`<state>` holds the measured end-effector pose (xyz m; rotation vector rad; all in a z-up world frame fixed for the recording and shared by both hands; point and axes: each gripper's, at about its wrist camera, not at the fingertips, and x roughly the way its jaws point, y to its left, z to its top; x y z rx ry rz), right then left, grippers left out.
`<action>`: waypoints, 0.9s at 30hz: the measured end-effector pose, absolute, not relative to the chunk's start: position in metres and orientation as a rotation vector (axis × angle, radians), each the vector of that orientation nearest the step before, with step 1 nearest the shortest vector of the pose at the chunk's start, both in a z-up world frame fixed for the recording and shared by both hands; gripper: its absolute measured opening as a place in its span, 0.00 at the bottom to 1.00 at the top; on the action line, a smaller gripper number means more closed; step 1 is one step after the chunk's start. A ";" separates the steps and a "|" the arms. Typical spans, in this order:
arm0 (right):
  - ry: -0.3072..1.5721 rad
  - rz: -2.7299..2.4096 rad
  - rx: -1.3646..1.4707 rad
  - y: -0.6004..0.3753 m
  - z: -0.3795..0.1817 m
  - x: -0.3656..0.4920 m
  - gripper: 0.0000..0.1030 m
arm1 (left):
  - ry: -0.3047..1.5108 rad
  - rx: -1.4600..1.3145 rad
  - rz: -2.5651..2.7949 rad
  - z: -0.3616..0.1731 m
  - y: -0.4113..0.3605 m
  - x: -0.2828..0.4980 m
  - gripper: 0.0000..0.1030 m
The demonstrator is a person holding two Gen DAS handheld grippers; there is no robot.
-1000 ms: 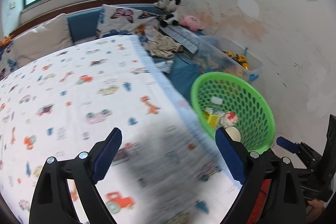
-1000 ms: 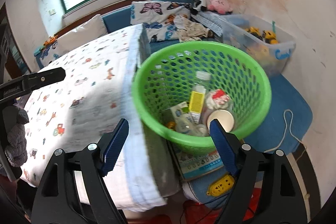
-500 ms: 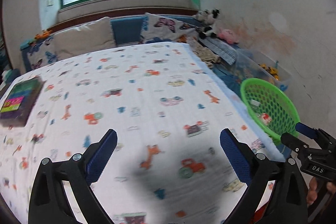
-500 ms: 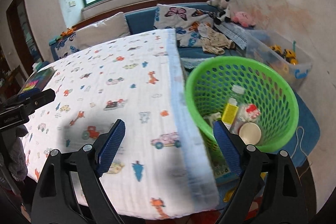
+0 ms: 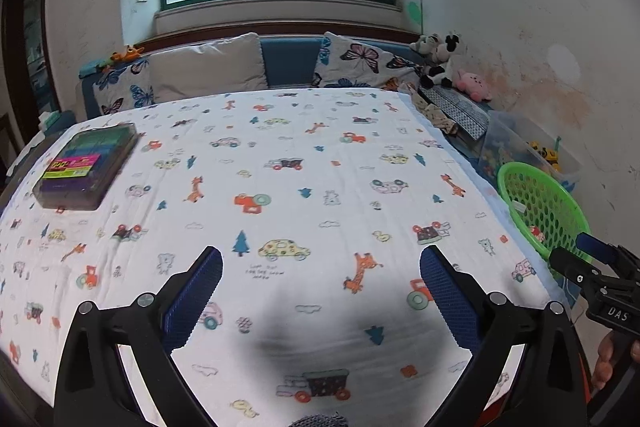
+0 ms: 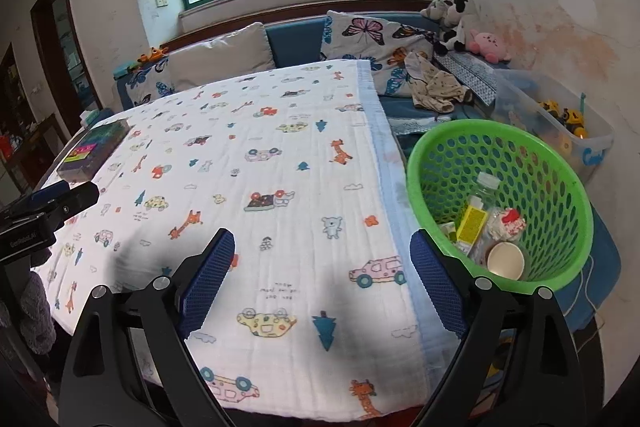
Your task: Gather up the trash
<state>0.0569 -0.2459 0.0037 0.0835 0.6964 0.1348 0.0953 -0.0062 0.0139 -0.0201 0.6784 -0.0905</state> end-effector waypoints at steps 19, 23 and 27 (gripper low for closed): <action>0.688 0.145 0.085 -0.241 0.004 0.049 0.90 | 0.654 0.005 -0.052 0.010 -0.001 0.079 0.93; 0.685 0.150 0.082 -0.238 0.004 0.048 0.90 | 0.646 0.007 -0.044 0.011 0.000 0.075 0.93; 0.686 0.154 0.080 -0.236 0.005 0.048 0.91 | 0.644 -0.001 -0.030 0.012 0.005 0.074 0.93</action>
